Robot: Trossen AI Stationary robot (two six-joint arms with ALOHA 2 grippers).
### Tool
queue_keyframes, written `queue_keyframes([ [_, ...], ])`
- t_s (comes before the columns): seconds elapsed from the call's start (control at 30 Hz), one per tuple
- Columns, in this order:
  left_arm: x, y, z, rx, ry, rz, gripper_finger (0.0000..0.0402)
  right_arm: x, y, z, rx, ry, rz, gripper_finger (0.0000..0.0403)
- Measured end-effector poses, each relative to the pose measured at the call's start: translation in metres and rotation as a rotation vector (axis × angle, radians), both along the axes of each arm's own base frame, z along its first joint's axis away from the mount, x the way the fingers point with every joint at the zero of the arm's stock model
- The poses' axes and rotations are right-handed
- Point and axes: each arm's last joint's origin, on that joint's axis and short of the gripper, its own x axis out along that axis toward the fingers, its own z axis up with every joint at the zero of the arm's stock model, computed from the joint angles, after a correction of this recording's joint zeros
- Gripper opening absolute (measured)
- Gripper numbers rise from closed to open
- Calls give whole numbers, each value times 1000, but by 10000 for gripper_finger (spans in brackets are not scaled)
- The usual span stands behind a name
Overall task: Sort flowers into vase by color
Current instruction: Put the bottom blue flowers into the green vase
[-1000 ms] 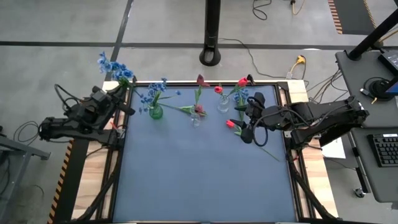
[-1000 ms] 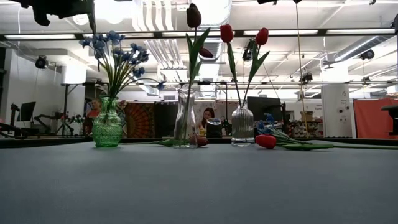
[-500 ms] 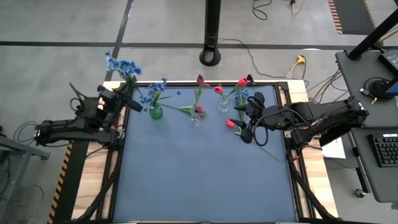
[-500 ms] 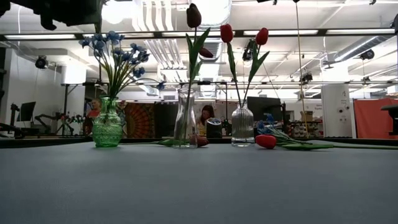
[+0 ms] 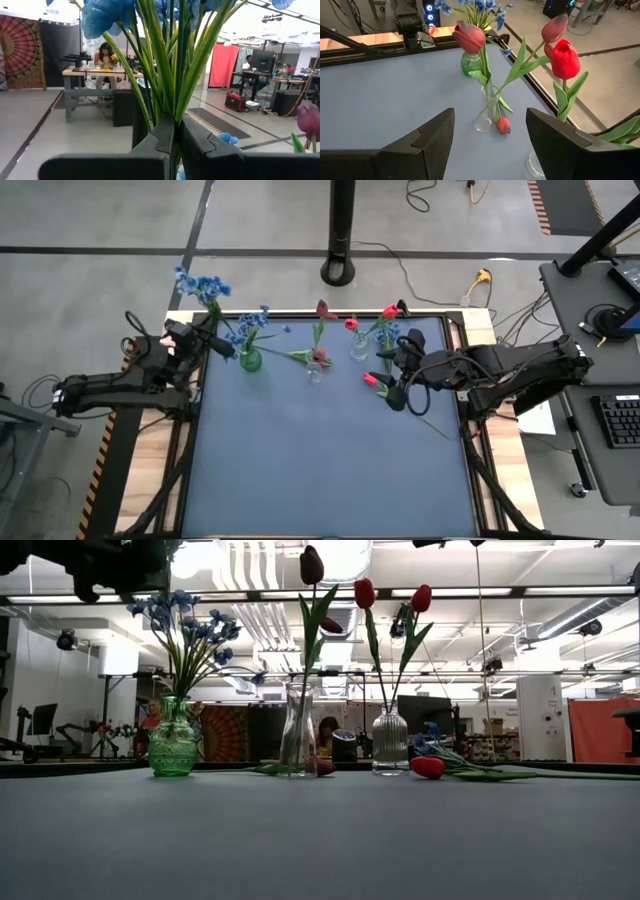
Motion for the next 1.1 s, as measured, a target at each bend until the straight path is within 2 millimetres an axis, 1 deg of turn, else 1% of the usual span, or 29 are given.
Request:
queue_keyframes([
  [0.13,2,0,-3,-14,-10,-2,0,0,0,-2,-1,6,0,237],
  [0.33,7,1,-17,-31,20,-5,0,0,0,-3,-1,10,-1,238],
  [0.5,7,1,-20,-38,15,-12,0,0,0,-4,-1,12,-1,238],
  [0.73,10,1,-27,-31,51,-36,0,0,0,-4,-1,12,-1,238],
  [0.9,10,1,-28,-31,56,-36,0,0,0,-4,-1,11,-1,237],
  [1.1,10,1,-29,-32,62,-36,21,0,0,-4,-2,12,0,237],
])
